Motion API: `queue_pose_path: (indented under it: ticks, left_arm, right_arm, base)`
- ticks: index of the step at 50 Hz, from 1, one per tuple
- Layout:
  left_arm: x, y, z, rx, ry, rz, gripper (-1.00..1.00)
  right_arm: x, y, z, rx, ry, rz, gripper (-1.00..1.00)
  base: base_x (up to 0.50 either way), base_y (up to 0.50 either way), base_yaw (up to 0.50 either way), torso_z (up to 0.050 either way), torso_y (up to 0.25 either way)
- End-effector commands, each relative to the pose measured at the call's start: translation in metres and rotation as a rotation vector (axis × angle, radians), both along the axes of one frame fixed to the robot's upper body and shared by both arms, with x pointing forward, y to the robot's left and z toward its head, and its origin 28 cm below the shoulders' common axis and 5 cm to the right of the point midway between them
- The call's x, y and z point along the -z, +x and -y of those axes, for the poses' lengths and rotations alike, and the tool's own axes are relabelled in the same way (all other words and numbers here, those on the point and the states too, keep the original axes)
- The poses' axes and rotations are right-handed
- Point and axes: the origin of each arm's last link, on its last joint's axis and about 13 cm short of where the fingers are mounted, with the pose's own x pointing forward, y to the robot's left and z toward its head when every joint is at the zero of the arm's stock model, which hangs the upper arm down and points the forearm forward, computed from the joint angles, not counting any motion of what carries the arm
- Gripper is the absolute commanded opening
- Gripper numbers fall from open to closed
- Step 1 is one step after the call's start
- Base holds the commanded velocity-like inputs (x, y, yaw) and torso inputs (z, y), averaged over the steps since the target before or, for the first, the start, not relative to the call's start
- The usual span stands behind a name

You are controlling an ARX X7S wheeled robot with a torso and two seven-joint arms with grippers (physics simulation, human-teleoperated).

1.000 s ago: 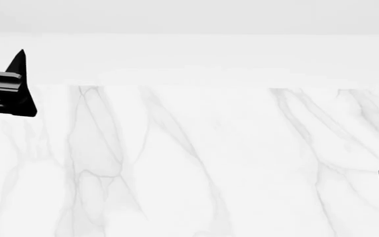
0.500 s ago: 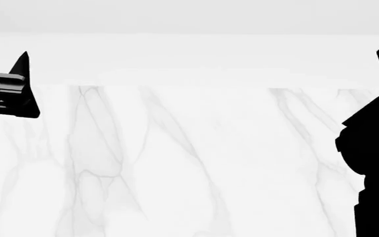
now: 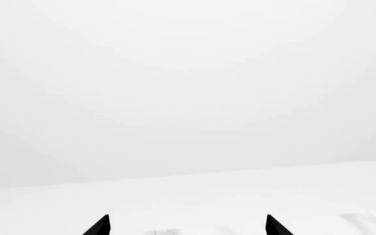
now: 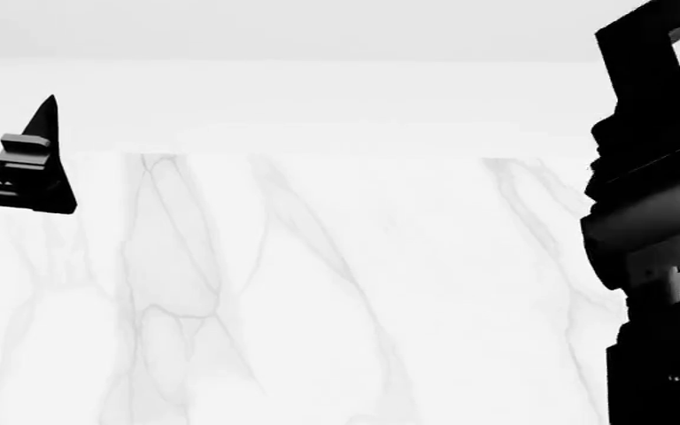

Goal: Pick up the book on the left and place it on top of the shelf.

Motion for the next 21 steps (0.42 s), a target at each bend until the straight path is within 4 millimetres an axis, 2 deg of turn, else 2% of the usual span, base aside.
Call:
queue_pose_path:
  ticks: [1, 3, 7, 13, 18, 21]
  left_arm:
    - [0.002, 0.001, 0.001, 0.005, 0.000, -0.002, 1.00]
    - [0.001, 0.002, 0.002, 0.007, 0.001, -0.002, 1.00]
    - [0.001, 0.001, 0.002, 0.011, 0.002, 0.001, 1.00]
    - [0.002, 0.003, 0.003, 0.013, 0.002, -0.002, 1.00]
    - [0.001, 0.002, 0.004, 0.016, 0.002, 0.002, 1.00]
    - [0.000, 0.002, 0.004, 0.015, 0.002, 0.004, 1.00]
  right_arm:
    - [0.017, 0.011, -0.020, -0.354, 0.502, 0.227, 1.00]
    - [0.026, 0.001, -0.023, -0.401, 0.559, 0.256, 1.00]
    - [0.030, -0.018, -0.028, -0.456, 0.604, 0.289, 1.00]
    - [0.040, -0.044, -0.036, -0.495, 0.609, 0.321, 1.00]
    - [0.040, -0.069, -0.045, -0.569, 0.612, 0.357, 1.00]
    - [0.040, -0.076, -0.049, -0.579, 0.595, 0.371, 1.00]
  base:
    - [0.00, 0.00, 0.00, 0.000, 0.000]
    - [0.00, 0.00, 0.00, 0.000, 0.000]
    - [0.00, 0.00, 0.00, 0.000, 0.000]
    - [0.00, 0.00, 0.00, 0.000, 0.000]
    - [0.00, 0.00, 0.00, 0.000, 0.000]
    - [0.00, 0.00, 0.00, 0.000, 0.000]
